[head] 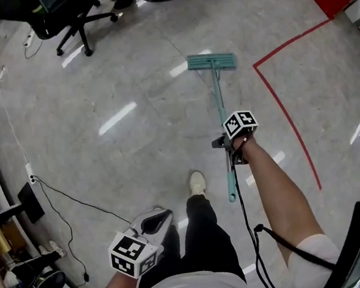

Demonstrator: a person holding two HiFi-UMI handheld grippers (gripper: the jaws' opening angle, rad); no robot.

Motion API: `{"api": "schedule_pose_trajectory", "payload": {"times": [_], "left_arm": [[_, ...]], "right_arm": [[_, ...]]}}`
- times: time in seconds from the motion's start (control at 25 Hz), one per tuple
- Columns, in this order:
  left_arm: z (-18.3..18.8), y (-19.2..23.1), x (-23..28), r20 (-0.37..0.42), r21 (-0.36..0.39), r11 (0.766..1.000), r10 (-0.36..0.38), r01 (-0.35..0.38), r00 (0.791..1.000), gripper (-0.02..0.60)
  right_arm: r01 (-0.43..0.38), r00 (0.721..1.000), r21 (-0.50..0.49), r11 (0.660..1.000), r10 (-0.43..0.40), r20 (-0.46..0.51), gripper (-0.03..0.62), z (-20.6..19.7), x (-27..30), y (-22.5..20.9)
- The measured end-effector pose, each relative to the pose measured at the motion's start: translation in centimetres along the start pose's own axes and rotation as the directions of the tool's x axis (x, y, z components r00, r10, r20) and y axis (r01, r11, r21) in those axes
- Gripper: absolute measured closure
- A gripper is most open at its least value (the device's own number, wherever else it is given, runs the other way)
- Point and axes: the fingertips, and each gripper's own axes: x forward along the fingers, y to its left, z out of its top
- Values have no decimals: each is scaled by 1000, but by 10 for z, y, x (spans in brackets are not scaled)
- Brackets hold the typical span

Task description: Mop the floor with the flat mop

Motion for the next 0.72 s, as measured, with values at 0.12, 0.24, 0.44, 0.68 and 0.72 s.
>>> {"api": "schedule_pose_trajectory", "payload": {"times": [0.12, 0.24, 0.44, 0.68, 0.72], "left_arm": [[-8, -3, -3, 5, 11, 1000, -22, 22, 1000, 577], [-13, -7, -7, 15, 34, 998, -52, 51, 999, 577], [-29, -11, -20, 20, 77, 993, -96, 95, 995, 577], [-58, -10, -45, 13, 103, 987, -125, 123, 992, 577], [-62, -10, -48, 13, 106, 986, -129, 127, 992, 577]], "right_arm": [[3, 1000, -14, 1000, -3, 10, 494, -23, 0, 6], [-2, 1000, -17, 1000, 2, 6, 494, -59, 1, 12], [14, 1000, -6, 1000, -14, -13, 494, -138, 12, 15], [11, 1000, 11, 1000, -11, -28, 494, -243, 34, 33], [10, 999, 14, 1000, -9, -31, 493, -260, 38, 35]]}}
